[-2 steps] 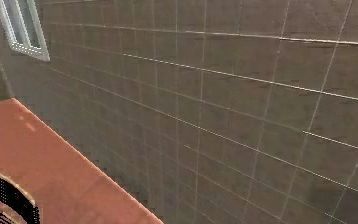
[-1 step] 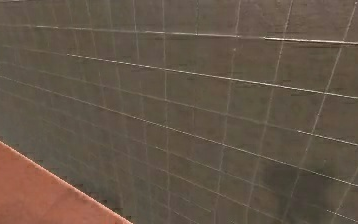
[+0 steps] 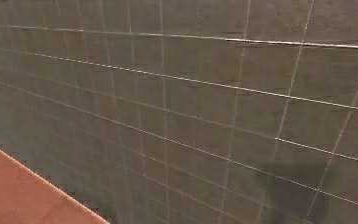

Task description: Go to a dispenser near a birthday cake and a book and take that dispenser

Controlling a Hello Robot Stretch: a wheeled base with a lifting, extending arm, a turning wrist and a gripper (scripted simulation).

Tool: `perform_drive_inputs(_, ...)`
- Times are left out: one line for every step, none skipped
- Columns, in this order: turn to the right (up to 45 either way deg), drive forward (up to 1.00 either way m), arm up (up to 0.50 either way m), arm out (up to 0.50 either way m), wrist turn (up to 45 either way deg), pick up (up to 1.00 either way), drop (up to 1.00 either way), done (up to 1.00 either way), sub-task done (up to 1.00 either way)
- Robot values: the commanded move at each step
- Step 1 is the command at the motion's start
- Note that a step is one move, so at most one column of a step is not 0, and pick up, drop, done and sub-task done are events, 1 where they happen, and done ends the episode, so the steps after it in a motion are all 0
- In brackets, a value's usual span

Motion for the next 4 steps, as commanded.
perform_drive_inputs(-45.0, 0.00, 0.00, 0.00, 0.0, 0.00, 0.00, 0.00, 0.00)
perform_drive_inputs(-45.0, 0.00, 0.00, 0.00, 0.0, 0.00, 0.00, 0.00, 0.00)
perform_drive_inputs(-45.0, 0.00, 0.00, 0.00, 0.0, 0.00, 0.00, 0.00, 0.00)
perform_drive_inputs(-42.0, 0.00, 0.00, 0.00, 0.0, 0.00, 0.00, 0.00, 0.00)
